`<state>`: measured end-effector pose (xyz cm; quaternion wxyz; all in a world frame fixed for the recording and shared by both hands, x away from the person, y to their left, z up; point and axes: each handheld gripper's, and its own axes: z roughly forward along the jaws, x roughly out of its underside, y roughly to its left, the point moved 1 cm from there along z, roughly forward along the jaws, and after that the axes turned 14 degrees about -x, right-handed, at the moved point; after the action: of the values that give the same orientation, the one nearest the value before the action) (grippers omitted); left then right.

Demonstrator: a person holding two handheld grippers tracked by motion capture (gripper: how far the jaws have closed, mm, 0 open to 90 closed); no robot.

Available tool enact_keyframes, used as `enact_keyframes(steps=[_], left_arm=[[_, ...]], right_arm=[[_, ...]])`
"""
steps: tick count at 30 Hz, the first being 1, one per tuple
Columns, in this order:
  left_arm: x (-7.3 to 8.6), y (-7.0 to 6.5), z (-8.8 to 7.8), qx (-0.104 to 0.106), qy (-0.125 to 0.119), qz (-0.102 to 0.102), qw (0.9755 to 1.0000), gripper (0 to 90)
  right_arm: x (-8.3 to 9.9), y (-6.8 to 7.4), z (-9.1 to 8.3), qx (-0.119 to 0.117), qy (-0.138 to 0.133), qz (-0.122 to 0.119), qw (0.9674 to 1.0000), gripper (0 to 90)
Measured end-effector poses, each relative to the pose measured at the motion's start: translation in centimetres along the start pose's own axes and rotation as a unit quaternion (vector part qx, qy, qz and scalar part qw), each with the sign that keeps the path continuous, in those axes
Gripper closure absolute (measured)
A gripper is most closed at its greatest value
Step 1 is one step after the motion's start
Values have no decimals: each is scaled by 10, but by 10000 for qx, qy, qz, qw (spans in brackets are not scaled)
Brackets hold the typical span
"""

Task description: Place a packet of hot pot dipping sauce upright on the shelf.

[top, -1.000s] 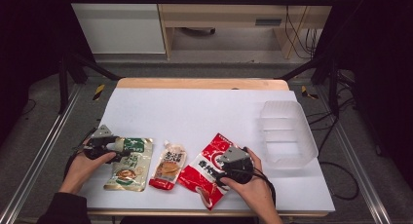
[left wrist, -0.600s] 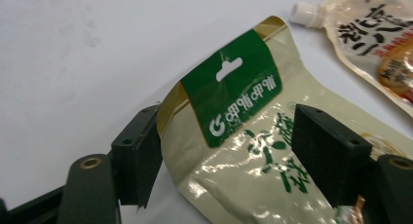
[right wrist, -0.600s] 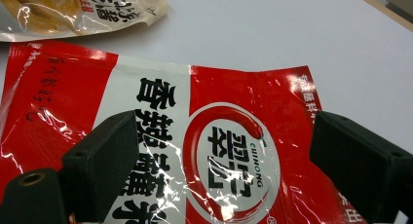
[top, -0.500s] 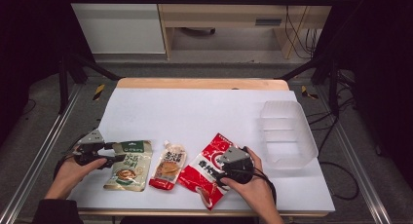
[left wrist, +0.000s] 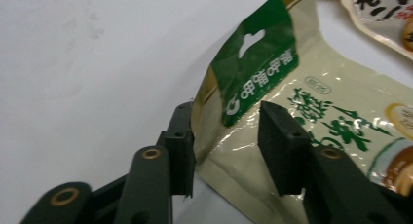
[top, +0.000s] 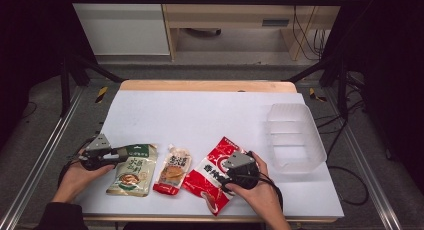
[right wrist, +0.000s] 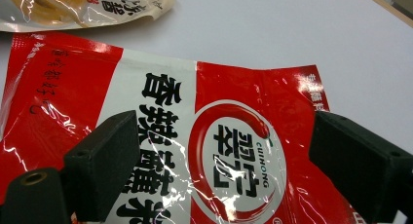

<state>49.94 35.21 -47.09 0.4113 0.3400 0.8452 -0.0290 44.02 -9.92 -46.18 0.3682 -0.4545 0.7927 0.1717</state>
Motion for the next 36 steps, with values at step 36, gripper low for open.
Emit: enact_keyframes(steps=[36], left_arm=[[-61, -4, -104, -321, -729, 87, 9968, 900]], right_arm=[[0, -2, -3, -60, -55, 44, 10000, 115]])
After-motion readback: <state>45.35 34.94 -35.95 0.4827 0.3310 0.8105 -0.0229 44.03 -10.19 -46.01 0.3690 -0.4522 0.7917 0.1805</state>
